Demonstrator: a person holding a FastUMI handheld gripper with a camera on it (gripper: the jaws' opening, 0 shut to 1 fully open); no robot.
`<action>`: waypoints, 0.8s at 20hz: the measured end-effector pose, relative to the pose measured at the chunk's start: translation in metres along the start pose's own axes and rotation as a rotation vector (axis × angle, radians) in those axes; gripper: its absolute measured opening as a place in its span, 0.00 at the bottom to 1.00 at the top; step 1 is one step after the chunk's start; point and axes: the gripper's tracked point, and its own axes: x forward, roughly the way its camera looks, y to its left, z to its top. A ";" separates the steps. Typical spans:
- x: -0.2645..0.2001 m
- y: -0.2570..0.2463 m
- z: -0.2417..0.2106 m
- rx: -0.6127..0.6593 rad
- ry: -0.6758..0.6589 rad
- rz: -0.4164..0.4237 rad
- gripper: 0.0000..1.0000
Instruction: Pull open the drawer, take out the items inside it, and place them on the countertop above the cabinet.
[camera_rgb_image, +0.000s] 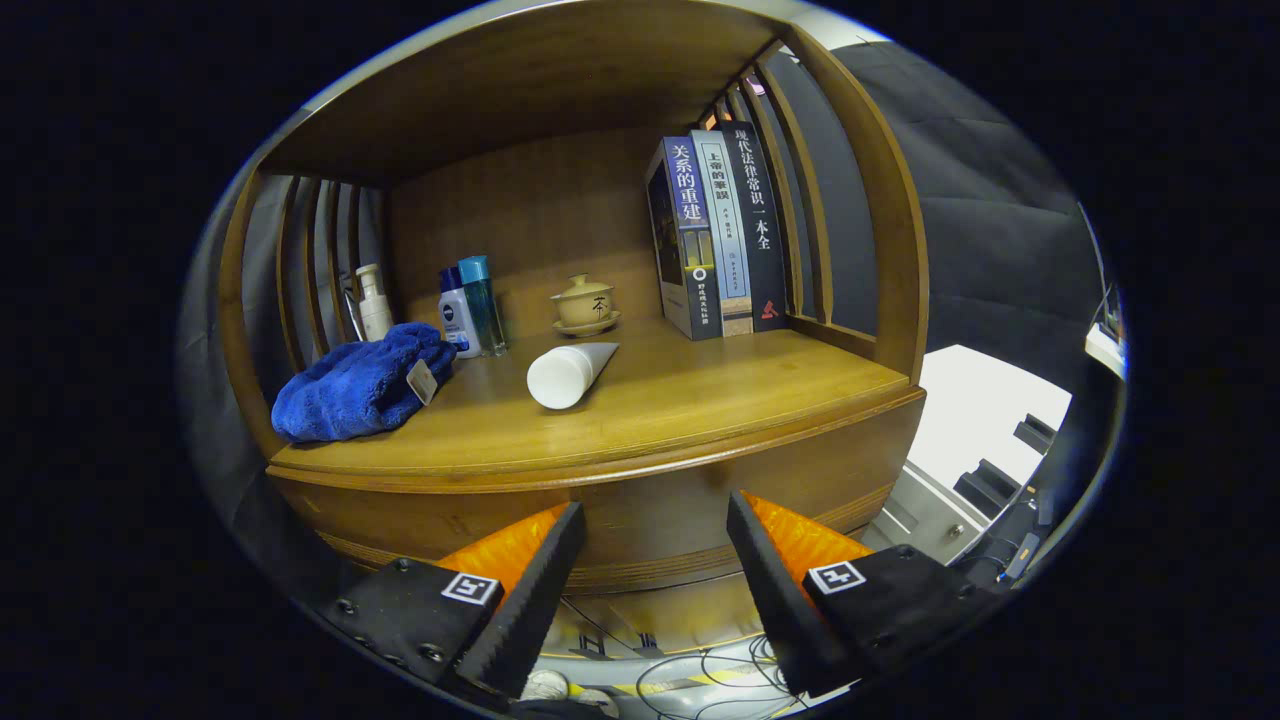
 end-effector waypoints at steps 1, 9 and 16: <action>0.000 0.000 0.000 -0.003 0.003 -0.003 0.97; -0.045 -0.002 0.082 -0.005 -0.122 -0.047 0.97; -0.133 0.019 0.181 -0.150 -0.295 -0.064 0.96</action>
